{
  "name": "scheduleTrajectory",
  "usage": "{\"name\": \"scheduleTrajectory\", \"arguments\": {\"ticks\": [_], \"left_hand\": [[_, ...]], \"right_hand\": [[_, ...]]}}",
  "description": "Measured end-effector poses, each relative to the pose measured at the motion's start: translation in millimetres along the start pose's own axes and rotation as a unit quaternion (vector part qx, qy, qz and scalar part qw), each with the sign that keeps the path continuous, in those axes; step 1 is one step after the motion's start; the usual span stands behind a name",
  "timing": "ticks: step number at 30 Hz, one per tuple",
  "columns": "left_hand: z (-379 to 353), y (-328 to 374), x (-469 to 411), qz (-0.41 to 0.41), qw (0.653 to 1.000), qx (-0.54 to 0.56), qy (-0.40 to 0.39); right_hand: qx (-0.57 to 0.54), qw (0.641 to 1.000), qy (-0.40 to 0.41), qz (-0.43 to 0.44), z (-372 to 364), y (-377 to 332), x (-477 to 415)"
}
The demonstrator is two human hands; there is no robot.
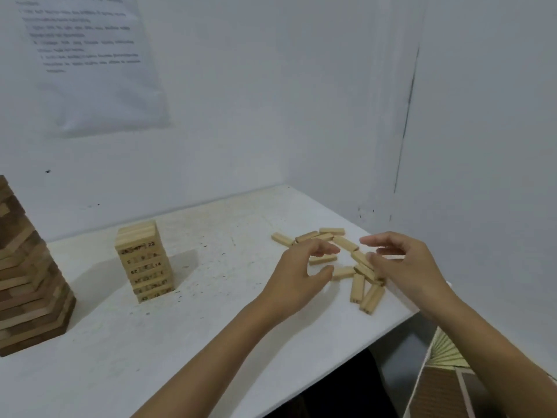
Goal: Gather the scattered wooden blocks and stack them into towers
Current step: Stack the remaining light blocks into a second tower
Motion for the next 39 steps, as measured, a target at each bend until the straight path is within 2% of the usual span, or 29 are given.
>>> {"name": "scheduleTrajectory", "arguments": {"ticks": [5,9,15,18,20,22,24,27,29,35,39], "left_hand": [[-37,-12,-17,-0.019,0.991,-0.092,-0.096],[-51,-19,-21,-0.056,0.982,-0.136,-0.121],[-41,-21,-22,-0.039,0.993,-0.097,-0.062],[-33,-21,-23,-0.019,0.998,-0.059,-0.027],[-29,-21,-25,0.003,1.0,-0.02,-0.012],[-28,-23,-28,0.034,0.999,0.023,-0.006],[-29,-24,-30,0.068,0.995,0.073,-0.009],[-32,-25,-32,0.087,0.991,0.105,-0.009],[-31,-26,-32,0.094,0.989,0.116,0.005],[-22,-35,-27,0.115,0.985,0.122,0.035],[-12,-41,-23,0.116,0.985,0.121,0.04]], "right_hand": [[0.101,0.993,-0.03,-0.049,8,28,-7],[0.091,0.992,-0.052,-0.065,9,33,-10],[-0.038,0.992,-0.04,-0.11,12,35,-11],[-0.17,0.974,-0.042,-0.141,17,36,-14],[-0.204,0.966,-0.04,-0.151,18,36,-21],[-0.188,0.97,-0.047,-0.144,17,34,-30],[-0.122,0.981,-0.074,-0.128,11,30,-35],[0.094,0.988,-0.1,-0.066,-2,25,-36],[0.175,0.98,-0.091,-0.029,-12,22,-36],[0.12,0.991,-0.049,-0.042,-21,23,-45],[0.1,0.993,-0.056,0.0,-27,16,-46]]}}
Point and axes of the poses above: each hand's wrist, its own x-axis away from the middle knuckle, its own z-axis out of the back of the hand, y = z × x, the point moved 8 cm from there along -x, towards the middle knuckle, and after that the axes turned 2 degrees about -z, right-handed, at the moved point
